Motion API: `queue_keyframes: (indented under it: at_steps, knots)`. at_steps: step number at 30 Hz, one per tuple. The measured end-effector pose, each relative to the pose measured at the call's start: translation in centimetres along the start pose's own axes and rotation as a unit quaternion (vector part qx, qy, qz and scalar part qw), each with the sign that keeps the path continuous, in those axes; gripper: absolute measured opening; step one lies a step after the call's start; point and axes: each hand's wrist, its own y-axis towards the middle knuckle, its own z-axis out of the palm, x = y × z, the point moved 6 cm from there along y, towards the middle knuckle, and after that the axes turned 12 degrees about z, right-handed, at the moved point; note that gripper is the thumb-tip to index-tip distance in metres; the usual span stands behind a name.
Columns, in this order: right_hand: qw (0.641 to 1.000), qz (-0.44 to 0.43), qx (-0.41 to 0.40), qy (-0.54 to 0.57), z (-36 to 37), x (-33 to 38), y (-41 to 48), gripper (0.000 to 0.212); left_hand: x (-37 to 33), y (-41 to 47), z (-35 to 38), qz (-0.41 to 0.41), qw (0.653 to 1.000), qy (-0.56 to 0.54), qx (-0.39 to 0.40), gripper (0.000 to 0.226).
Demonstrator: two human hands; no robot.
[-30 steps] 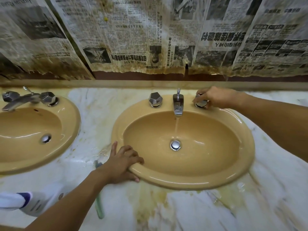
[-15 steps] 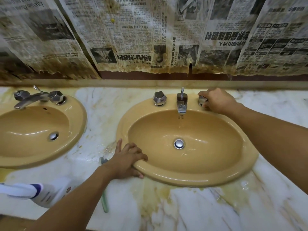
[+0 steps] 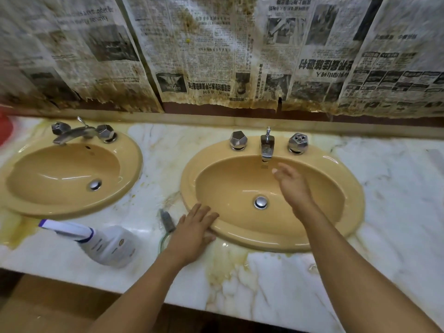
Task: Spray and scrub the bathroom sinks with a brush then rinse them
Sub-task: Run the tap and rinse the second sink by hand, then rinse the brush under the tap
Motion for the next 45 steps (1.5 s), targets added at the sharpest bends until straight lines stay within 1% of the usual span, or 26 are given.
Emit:
queue_keyframes:
  at_steps: [2,4,6,8,10,12,14,17,21,25,30,34,37,39,41,43,45]
  knots:
    - [0.992,-0.059,0.015,-0.114,2.0,-0.5,-4.5,0.045,-1.2,-2.5,-0.3,-0.035,0.999,-0.002,-0.04,0.06]
    - [0.972,-0.121,0.035,-0.196,4.2,-1.0,-8.2,0.052,-2.1,-5.3,-1.4,-0.059,0.993,-0.005,-0.102,0.061]
    - [0.959,-0.157,0.059,-0.228,6.4,-1.7,-11.7,0.057,-1.8,-8.7,-2.5,-0.097,0.983,-0.025,-0.156,0.061]
    - [0.946,-0.175,0.07,-0.264,8.1,-2.7,-14.0,0.06,-0.8,-12.1,-3.3,-0.14,0.971,-0.033,-0.19,0.061]
    - [0.928,-0.195,0.072,-0.31,9.8,-3.4,-16.1,0.064,0.0,-15.1,-3.8,-0.17,0.963,-0.037,-0.204,0.061]
    - [0.914,-0.209,0.081,-0.339,11.6,-3.7,-17.8,0.065,0.7,-17.7,-4.0,-0.177,0.959,-0.039,-0.218,0.061]
    - [0.906,-0.218,0.087,-0.353,13.2,-3.7,-19.3,0.066,1.3,-19.9,-4.0,-0.177,0.954,-0.043,-0.237,0.061]
    - [0.891,-0.234,0.084,-0.38,15.9,-3.9,-21.3,0.068,2.1,-22.6,-3.8,-0.198,0.948,-0.045,-0.247,0.064]
    - [0.876,-0.25,0.079,-0.404,19.1,-4.8,-22.8,0.069,3.1,-25.6,-3.8,-0.224,0.945,-0.026,-0.237,0.069]
    - [0.873,-0.256,0.073,-0.409,21.2,-5.0,-23.3,0.068,4.9,-27.9,-3.9,-0.21,0.951,0.014,-0.226,0.067]
    - [0.866,-0.252,0.074,-0.426,22.6,-4.4,-22.7,0.069,6.7,-28.7,-4.8,-0.21,0.949,0.039,-0.232,0.067]
    - [0.863,-0.251,0.07,-0.434,23.5,-4.0,-20.5,0.068,7.9,-27.3,-5.8,-0.239,0.942,0.027,-0.234,0.072]
    - [0.857,-0.232,0.061,-0.456,24.7,-3.9,-18.0,0.07,8.7,-25.8,-6.9,-0.276,0.933,-0.004,-0.232,0.085]
    - [0.856,-0.218,0.041,-0.467,25.7,-3.9,-16.4,0.071,9.5,-24.7,-7.7,-0.302,0.923,-0.039,-0.236,0.095]
    - [0.856,-0.202,0.022,-0.475,26.7,-4.0,-15.0,0.069,10.3,-23.4,-8.4,-0.32,0.909,-0.085,-0.254,0.099]
    - [0.851,-0.196,0.005,-0.487,27.6,-4.2,-14.1,0.064,11.1,-22.1,-8.9,-0.311,0.896,-0.144,-0.283,0.088]
    - [0.847,-0.21,-0.021,-0.488,28.3,-4.4,-13.7,0.051,11.5,-21.0,-9.2,-0.3,0.883,-0.192,-0.306,0.068]
